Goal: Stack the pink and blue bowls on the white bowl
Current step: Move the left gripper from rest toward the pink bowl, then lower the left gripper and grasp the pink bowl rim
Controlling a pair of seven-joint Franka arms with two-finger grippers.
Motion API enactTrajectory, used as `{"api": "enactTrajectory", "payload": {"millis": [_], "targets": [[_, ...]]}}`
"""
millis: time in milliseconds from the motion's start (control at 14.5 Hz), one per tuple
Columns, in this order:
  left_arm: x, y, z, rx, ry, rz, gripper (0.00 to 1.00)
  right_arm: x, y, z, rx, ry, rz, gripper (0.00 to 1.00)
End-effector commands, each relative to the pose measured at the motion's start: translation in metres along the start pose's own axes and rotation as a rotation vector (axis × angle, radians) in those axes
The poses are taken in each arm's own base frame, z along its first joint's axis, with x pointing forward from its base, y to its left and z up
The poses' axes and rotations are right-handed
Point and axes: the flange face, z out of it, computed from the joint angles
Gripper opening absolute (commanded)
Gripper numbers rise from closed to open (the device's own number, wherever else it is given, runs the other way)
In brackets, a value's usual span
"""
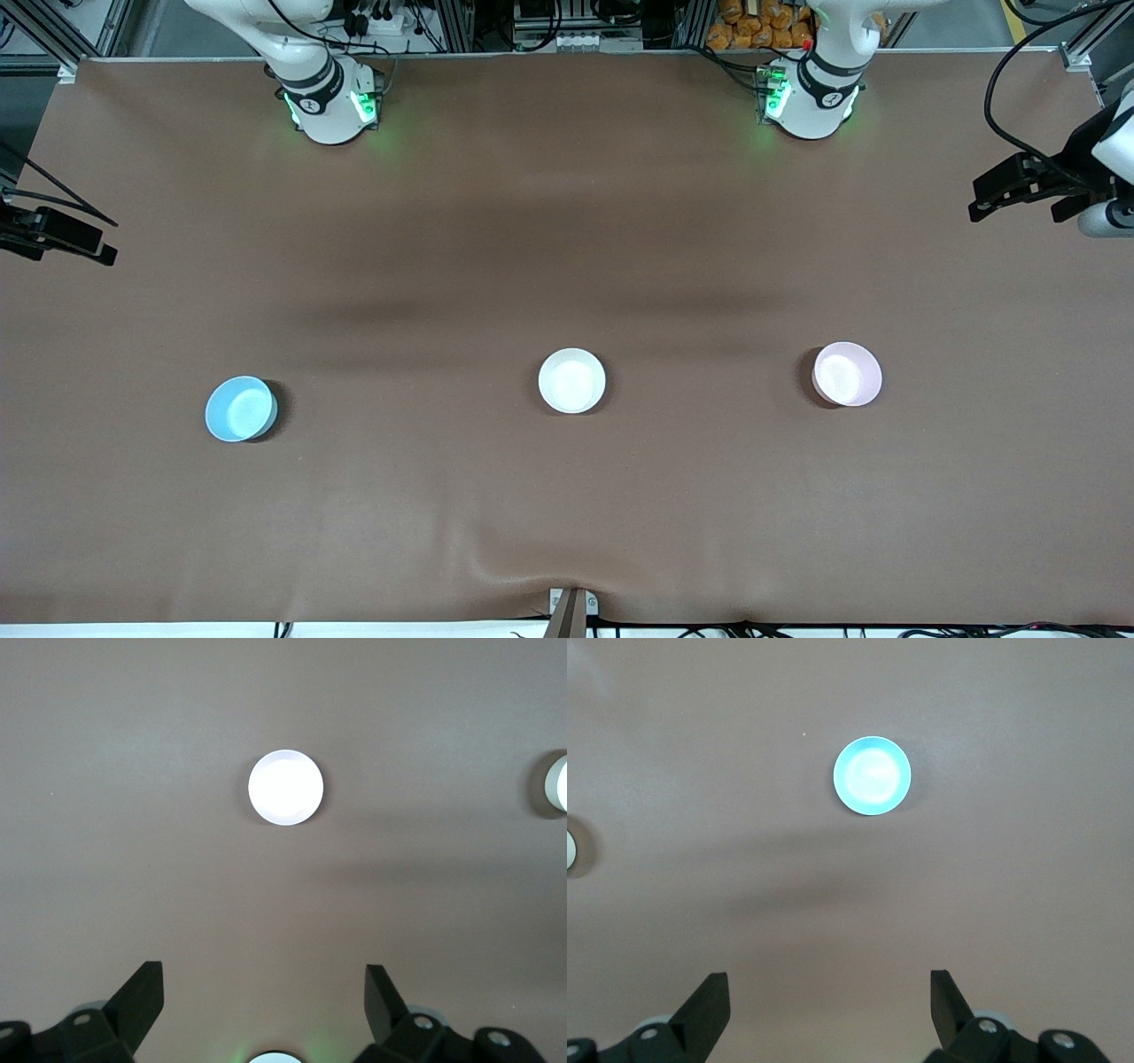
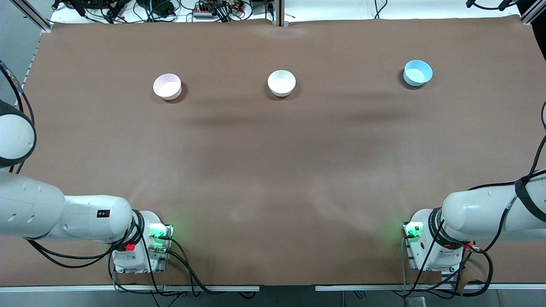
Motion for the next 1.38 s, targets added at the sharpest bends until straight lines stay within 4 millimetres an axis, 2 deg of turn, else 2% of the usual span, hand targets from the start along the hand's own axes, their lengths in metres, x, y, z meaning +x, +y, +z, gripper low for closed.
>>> {"api": "enactTrajectory", "payload": {"millis": [0, 138, 207, 345, 621, 759, 897, 1172, 1310], "targets": [[0.013, -0.009, 0.018, 0.01, -0.029, 0.005, 1.0, 0.001, 0.002, -0.004, 0.015, -0.003, 0.005, 1.0], [0.025, -0.007, 0.039, 0.021, -0.062, 0.01, 1.0, 0.001, 0.001, -0.004, 0.017, -0.003, 0.003, 1.0], [0.04, -0.01, 0.064, 0.02, -0.088, 0.006, 1.0, 0.001, 0.001, -0.004, 0.015, -0.003, 0.003, 1.0], [0.064, -0.036, 0.108, 0.005, -0.108, -0.035, 1.0, 0.001, 0.001, -0.004, 0.017, -0.003, 0.003, 1.0], [0.082, -0.035, 0.168, 0.003, -0.082, -0.028, 1.0, 0.001, 0.002, -0.004, 0.015, -0.003, 0.005, 1.0], [0.09, -0.037, 0.198, -0.005, -0.07, 0.034, 1.0, 0.001, 0.002, -0.004, 0.015, -0.003, 0.005, 1.0], [0.095, -0.037, 0.226, -0.007, -0.051, 0.047, 1.0, 0.001, 0.001, -0.004, 0.017, -0.003, 0.003, 1.0], [0.092, -0.031, 0.297, -0.003, 0.03, 0.063, 1.0, 0.001, 0.002, -0.004, 0.015, -0.003, 0.005, 1.0], [0.09, -0.032, 0.318, -0.004, 0.052, 0.063, 1.0, 0.001, 0.002, -0.004, 0.015, -0.003, 0.005, 1.0]]}}
